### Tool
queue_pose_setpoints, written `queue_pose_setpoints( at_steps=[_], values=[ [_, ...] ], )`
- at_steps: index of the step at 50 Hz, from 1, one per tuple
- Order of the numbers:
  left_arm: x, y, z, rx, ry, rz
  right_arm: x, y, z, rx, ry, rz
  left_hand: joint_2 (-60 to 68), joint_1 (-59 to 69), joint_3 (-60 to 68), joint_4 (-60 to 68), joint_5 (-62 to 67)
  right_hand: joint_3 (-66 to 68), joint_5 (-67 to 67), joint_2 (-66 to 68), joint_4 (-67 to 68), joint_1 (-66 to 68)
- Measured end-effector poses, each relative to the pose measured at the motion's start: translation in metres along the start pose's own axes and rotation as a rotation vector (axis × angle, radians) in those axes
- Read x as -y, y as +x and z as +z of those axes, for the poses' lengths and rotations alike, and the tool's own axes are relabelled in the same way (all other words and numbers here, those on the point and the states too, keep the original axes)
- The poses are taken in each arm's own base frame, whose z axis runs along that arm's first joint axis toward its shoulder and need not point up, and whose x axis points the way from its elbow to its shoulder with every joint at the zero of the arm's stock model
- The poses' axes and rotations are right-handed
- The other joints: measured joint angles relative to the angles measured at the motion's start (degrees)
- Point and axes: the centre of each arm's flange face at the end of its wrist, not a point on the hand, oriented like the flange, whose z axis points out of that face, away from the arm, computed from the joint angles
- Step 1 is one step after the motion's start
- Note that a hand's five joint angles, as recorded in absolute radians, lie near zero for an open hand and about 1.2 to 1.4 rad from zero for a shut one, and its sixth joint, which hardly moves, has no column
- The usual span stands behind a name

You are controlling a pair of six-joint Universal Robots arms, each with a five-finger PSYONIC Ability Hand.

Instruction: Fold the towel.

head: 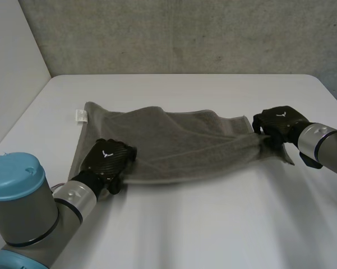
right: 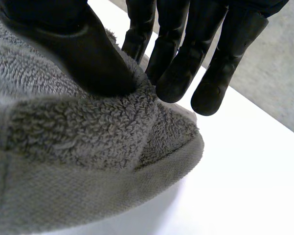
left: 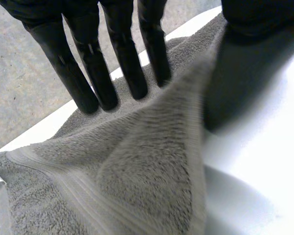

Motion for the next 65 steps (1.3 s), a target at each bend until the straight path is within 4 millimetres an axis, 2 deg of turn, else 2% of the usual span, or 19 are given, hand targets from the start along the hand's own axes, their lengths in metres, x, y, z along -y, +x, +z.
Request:
queue_pose_setpoints(
  at_steps=[1,2,4,6,12,15,16,18,21,26,34,40,50,57,65],
  values=[
    [0.0,0.0,0.0,0.0,0.002,0.001,-0.001,0.001,0.0,-0.005,-0.003,-0.001,-4.59,-4.62,-4.86,-4.84,-3.58,0.0,0.0,0.0,0.0,0.0],
    [0.001,0.0,0.0,0.001,0.005,0.002,-0.002,0.002,0.0,-0.015,-0.008,-0.002,-14.81,-14.46,-15.34,-14.73,-14.45,0.0,0.0,0.0,0.0,0.0],
    [0.002,0.0,0.0,0.002,0.008,0.003,-0.003,0.004,0.0,-0.029,-0.013,-0.002,-22.03,-21.13,-22.93,-20.53,-23.16,0.0,0.0,0.0,0.0,0.0],
    [0.004,0.0,0.0,0.005,0.012,0.004,-0.005,0.007,0.0,-0.042,-0.019,0.001,-25.78,-23.99,-26.21,-23.62,-27.21,0.0,0.0,0.0,0.0,0.0],
    [0.006,-0.003,0.0,0.009,0.016,0.003,-0.012,0.016,-0.001,-0.074,-0.043,0.019,-26.72,-24.56,-27.17,-24.2,-28.48,0.0,0.0,0.0,0.0,0.0],
    [0.004,-0.003,-0.005,0.007,-0.005,-0.003,-0.018,0.016,-0.003,-0.073,-0.06,0.03,-26.7,-24.56,-27.15,-24.19,-28.24,-15.81,-15.85,-15.82,-16.15,-16.35],
    [0.003,-0.004,-0.008,0.006,-0.018,-0.006,-0.021,0.015,-0.003,-0.071,-0.067,0.034,-26.69,-24.56,-27.15,-24.19,-27.93,-26.36,-26.55,-26.05,-26.69,-26.89],
    [0.001,-0.004,-0.013,0.003,-0.04,-0.012,-0.025,0.013,-0.005,-0.064,-0.078,0.04,-26.47,-24.56,-26.97,-24.12,-27.11,-39.95,-40.42,-38.34,-40.27,-40.02],
    [-0.002,-0.006,-0.019,0.006,-0.061,-0.019,-0.028,0.01,-0.008,-0.056,-0.085,0.042,-25.05,-23.36,-25.38,-22.81,-24.88,-48.05,-48.87,-45.86,-47.99,-47.73],
    [-0.001,-0.018,-0.028,0.027,-0.063,-0.032,-0.022,0.011,-0.023,-0.054,-0.044,0.021,-16.26,-15.02,-16.34,-14.09,-15.94,-57.27,-59.93,-54.7,-58.71,-56.95],
    [0.003,-0.036,-0.04,-0.01,-0.04,-0.05,-0.004,0.017,-0.053,-0.038,0.065,-0.005,-3.06,-1.83,-2.93,-0.95,-3.07,-60.1,-61.55,-57.68,-60.11,-60.11],
    [0.001,-0.047,-0.044,-0.025,-0.062,-0.078,-0.004,0.019,-0.066,-0.027,0.082,-0.004,5.42,6.72,5.42,7.54,5.16,-60.1,-61.55,-57.68,-60.11,-60.1],
    [-0.016,-0.057,-0.042,-0.013,-0.155,-0.055,-0.021,0.02,-0.076,-0.024,0.042,-0.025,5.34,6.65,5.38,7.34,5.36,-60.1,-61.47,-57.68,-60.11,-60.08],
    [-0.035,-0.058,-0.038,-0.036,-0.251,-0.021,-0.031,0.014,-0.077,-0.004,0.017,-0.024,-2.71,-1.5,-3.08,-0.76,-3.35,-60.1,-61.41,-57.68,-60.11,-60.07],
    [-0.044,-0.061,-0.03,-0.038,-0.279,-0.017,-0.035,0.01,-0.077,0.014,0.014,-0.016,-5.38,-3.75,-5.39,-2.76,-5.98,-60.1,-61.4,-57.68,-60.11,-60.04]
  ],
)
